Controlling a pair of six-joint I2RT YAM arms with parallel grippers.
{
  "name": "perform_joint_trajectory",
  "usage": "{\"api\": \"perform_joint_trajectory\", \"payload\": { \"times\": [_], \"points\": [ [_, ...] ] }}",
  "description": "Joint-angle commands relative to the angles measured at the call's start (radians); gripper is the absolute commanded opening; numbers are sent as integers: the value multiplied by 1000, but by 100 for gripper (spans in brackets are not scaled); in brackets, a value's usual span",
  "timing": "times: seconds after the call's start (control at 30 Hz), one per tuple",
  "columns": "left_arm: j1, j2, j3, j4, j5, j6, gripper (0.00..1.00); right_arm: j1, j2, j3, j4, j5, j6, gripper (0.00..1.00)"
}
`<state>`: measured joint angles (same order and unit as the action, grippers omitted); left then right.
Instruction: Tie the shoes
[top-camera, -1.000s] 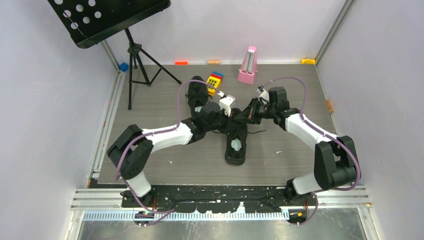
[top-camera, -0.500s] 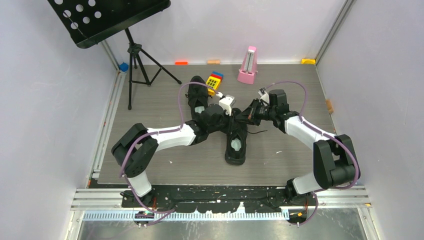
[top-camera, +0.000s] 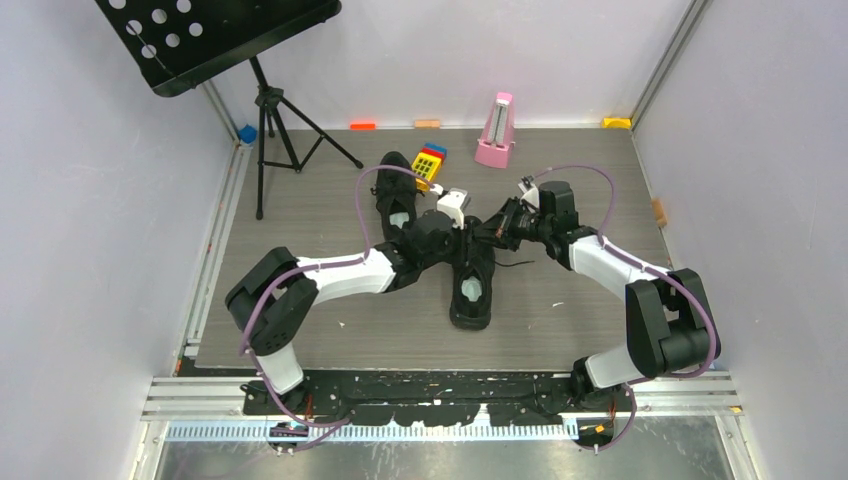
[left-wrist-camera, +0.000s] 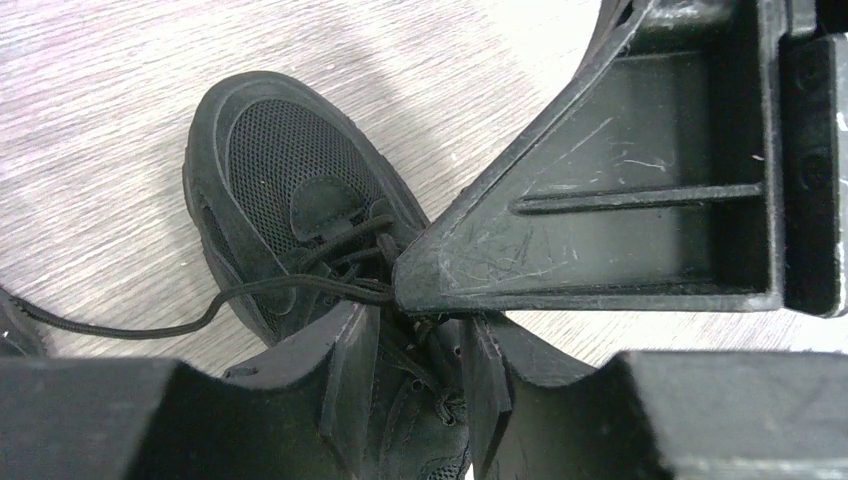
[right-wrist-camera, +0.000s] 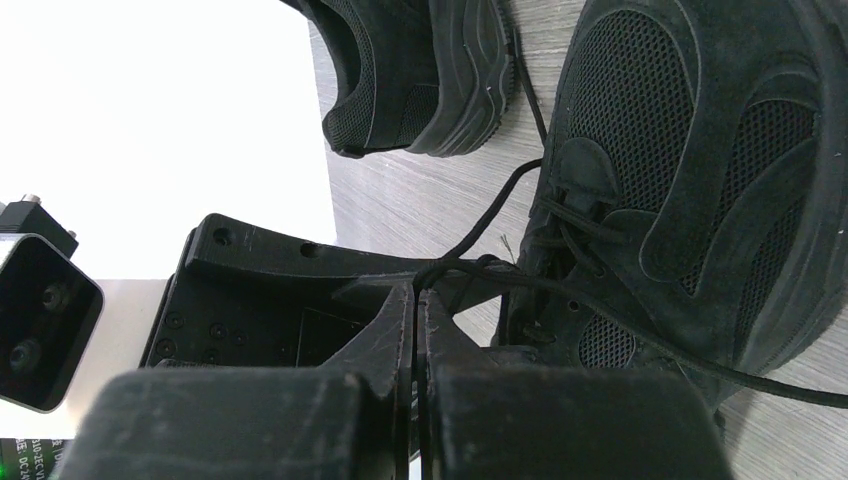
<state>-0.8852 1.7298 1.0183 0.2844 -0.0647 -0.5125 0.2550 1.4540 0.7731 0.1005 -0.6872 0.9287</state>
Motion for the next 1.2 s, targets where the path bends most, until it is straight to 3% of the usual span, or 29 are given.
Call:
{"api": "perform_joint_trajectory", "payload": {
  "times": [0.0,0.23,0.4,0.53,0.6,0.67,0.7,1.17],
  "points": [
    [9,23,45,8,-140,-19,38,5,-8,-7,53,-35,24,0],
    [-24,92,134,-91,-262,26,33,5,-7,-42,116,-35,57,0],
    [-42,130,148,-77,-353,35,34,6,-1,-70,160,-34,74,0],
    [-43,169,203,-146,-402,59,26,5,1,-90,191,-33,82,0],
    [-43,177,216,-160,-410,66,14,5,2,-95,195,-30,81,0],
    [-44,165,213,-164,-402,78,1,4,3,-90,186,-23,74,0],
    [-44,152,209,-167,-383,86,0,3,2,-83,171,-16,65,0],
    [-27,-64,116,-252,-133,172,0,-5,-2,45,-33,29,-107,0]
  ]
}}
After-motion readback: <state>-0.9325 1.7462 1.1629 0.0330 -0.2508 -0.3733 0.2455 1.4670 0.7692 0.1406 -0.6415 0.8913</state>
